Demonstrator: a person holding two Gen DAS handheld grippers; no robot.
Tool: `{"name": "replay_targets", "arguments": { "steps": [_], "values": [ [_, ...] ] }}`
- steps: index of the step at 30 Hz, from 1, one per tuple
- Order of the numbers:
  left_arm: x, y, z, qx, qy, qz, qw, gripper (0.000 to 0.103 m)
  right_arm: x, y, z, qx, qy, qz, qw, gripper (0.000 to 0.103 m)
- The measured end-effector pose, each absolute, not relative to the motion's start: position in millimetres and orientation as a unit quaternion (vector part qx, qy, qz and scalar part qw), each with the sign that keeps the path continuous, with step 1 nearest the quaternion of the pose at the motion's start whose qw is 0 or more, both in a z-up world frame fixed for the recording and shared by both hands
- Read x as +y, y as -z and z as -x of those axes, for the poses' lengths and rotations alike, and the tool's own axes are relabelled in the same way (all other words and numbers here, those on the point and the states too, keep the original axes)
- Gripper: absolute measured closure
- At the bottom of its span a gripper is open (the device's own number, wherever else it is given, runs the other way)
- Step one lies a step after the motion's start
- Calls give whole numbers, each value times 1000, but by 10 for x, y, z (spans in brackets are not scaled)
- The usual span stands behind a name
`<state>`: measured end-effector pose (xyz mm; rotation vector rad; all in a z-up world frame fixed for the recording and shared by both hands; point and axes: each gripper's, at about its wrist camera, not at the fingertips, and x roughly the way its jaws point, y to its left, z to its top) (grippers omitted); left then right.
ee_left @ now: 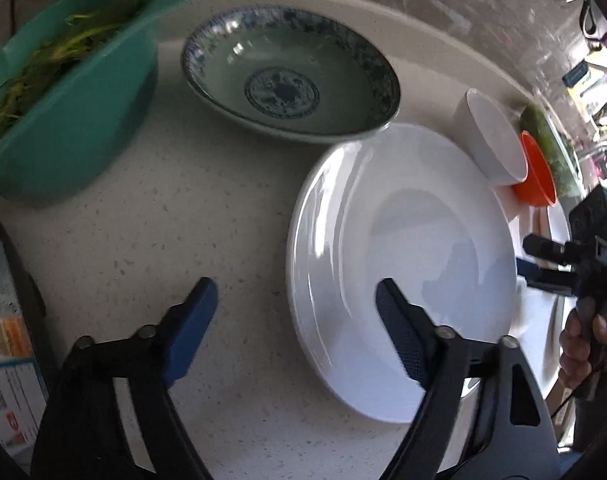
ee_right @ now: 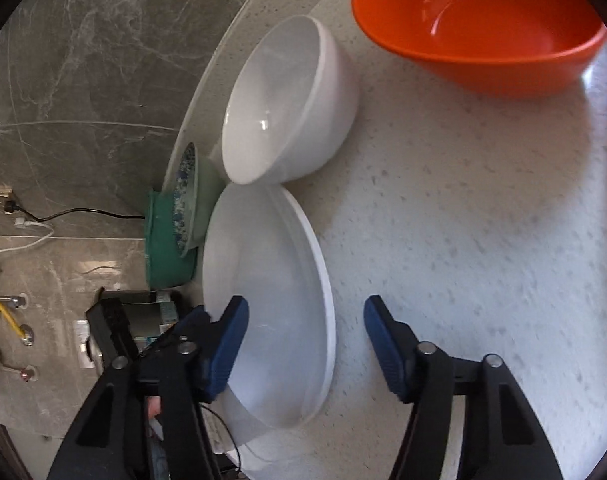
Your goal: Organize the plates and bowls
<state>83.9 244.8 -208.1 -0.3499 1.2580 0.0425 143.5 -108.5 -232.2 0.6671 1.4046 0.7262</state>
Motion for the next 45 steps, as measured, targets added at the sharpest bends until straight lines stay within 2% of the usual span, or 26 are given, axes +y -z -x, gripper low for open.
{"name": "replay_targets", "arguments": {
  "steps": [2,4,6,8,9,14,23,34,45],
  "values": [
    [2434,2137,-901,598,-5,171,783,41,-1066,2400,-1512,627,-333,-296,639,52],
    [2416,2120,-927,598,4,170,784,44,-1021,2418,-1530,637,-334,-276,638,73],
    [2435,2125,-1008,598,20,180,781,65,-1007,2450,-1558,649,-328,-268,632,80],
    [2452,2135,-1082,602,22,183,777,77,-985,2464,-1597,655,-322,-265,630,88],
    [2469,2138,-1134,605,21,181,776,78,-981,2461,-1599,657,-320,-258,632,91],
    [2437,2113,-1174,612,15,175,771,78,-932,2425,-1620,663,-314,-236,637,92],
    [2107,2011,-901,598,10,157,786,80,-1009,2290,-1469,656,-298,-198,665,88],
    [1539,1728,-273,588,64,143,793,80,-1427,1834,-626,621,-254,-183,718,86],
    [1000,2068,59,599,93,93,790,79,-1729,2153,15,624,-189,-179,737,83]
  ]
}}
